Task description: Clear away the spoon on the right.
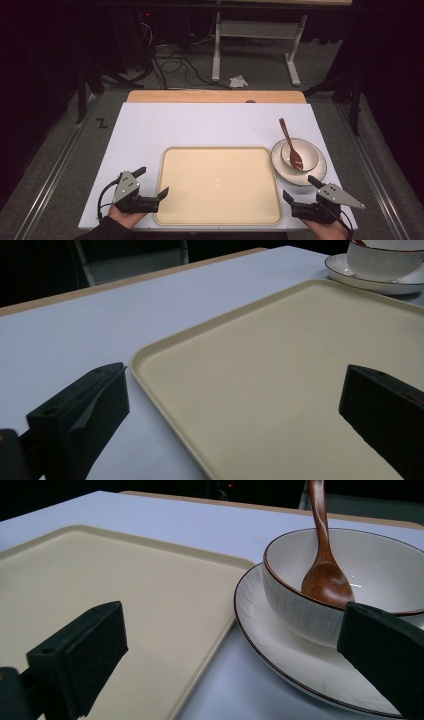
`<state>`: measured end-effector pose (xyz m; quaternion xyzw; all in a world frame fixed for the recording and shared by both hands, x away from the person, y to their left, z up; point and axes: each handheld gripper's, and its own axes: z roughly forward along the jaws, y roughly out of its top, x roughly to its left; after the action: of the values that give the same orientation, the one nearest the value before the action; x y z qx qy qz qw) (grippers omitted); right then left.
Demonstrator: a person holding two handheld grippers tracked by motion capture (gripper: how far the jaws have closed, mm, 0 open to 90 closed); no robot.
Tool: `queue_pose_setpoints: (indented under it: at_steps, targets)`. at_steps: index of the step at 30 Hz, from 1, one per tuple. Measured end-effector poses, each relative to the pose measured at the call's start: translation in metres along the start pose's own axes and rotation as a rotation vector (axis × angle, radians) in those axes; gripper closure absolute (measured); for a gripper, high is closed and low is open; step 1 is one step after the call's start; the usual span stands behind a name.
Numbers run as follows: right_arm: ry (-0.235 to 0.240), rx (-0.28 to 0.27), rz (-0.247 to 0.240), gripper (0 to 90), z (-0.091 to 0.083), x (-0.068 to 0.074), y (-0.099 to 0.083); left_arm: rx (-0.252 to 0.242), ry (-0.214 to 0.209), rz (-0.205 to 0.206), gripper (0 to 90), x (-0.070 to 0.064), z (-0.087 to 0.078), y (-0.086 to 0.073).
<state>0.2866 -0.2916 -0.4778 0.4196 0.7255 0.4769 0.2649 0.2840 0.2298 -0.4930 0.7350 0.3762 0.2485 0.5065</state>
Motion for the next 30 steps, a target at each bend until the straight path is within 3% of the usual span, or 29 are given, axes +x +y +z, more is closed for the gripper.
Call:
queue_pose_setpoints:
  at_steps: [19,30]
  targets:
    - [0.0,-0.002,0.002,0.7,-0.0002,-0.0003,-0.0005,0.001,0.001,0.001,0.3,-0.0001,-0.0001,-0.0001]
    - [-0.023,0.006,0.013,1.5,-0.0009,-0.0014,0.0004,0.002,-0.002,0.0,0.3,-0.0002,0.0006,-0.0004]
